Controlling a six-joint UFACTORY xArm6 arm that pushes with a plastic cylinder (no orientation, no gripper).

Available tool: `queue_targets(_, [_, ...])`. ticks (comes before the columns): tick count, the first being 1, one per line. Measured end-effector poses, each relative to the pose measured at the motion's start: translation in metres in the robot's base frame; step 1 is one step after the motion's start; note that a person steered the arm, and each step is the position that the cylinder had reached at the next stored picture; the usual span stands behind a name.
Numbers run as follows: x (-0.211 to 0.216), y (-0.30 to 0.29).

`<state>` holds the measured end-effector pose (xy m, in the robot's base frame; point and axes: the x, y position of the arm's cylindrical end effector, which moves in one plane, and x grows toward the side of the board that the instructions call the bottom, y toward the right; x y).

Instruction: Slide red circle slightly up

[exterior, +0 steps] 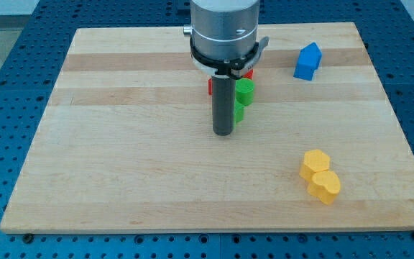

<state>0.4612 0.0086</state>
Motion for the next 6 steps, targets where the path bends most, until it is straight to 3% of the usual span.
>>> queue_targets(3, [-0.026,0.001])
queue_targets(6, [-0.018,0.087])
